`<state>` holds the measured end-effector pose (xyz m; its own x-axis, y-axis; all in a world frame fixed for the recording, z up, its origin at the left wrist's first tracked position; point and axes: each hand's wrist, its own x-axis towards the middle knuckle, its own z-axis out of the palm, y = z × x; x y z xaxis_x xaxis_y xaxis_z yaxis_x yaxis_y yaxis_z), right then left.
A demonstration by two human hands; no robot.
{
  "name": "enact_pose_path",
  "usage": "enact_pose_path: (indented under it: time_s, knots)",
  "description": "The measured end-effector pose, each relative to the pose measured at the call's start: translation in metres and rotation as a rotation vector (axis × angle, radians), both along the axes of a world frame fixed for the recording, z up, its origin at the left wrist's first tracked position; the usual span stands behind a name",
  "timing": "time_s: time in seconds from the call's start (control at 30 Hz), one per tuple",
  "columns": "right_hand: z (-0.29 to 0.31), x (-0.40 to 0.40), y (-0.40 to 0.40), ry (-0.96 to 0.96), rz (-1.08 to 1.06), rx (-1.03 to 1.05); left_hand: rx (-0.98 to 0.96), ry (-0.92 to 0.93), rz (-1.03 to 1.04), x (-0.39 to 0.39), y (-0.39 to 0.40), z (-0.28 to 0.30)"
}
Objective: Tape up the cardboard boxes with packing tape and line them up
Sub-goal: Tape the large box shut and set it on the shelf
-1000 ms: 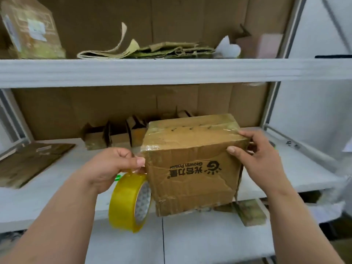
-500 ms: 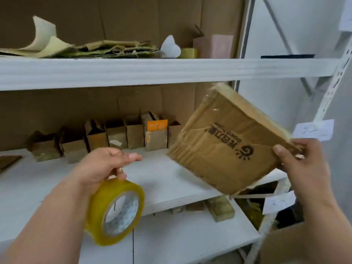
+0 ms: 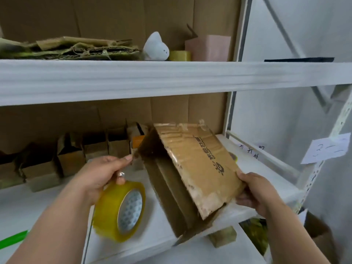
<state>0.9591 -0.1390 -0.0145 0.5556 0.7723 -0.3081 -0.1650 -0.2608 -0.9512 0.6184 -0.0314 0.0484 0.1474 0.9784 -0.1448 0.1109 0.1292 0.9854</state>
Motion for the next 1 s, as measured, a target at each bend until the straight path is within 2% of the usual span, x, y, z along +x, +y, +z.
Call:
enact_pose_path:
  time_s: [0.13, 0.23, 0.4, 0.47, 0.63, 0.8, 1.0]
  knots:
    - [-0.01, 0.015, 0.029, 0.299, -0.011, -0.026, 0.068, 0.13, 0.008, 0.015, 0.014, 0.004]
    - [-0.012, 0.026, 0.062, 0.385, 0.002, -0.056, 0.08, 0.261, -0.144, 0.046, 0.014, 0.004]
    - [-0.012, 0.038, 0.122, 0.439, 0.137, -0.133, 0.108, 0.253, -0.321, 0.11, 0.021, -0.004]
    - [-0.013, 0.049, 0.143, 0.456, 0.165, -0.154, 0.145, 0.302, -0.294, 0.138, 0.031, -0.005]
    - [-0.016, 0.07, 0.174, 0.492, 0.213, -0.176, 0.181, 0.387, -0.041, 0.192, 0.06, -0.008]
    - [-0.021, 0.083, 0.197, 0.511, 0.199, -0.141, 0.164, 0.473, -0.068, 0.218, 0.083, -0.01]
    - [-0.018, 0.087, 0.211, 0.692, 0.267, -0.067, 0.071, 0.476, -0.087, 0.23, 0.108, -0.029]
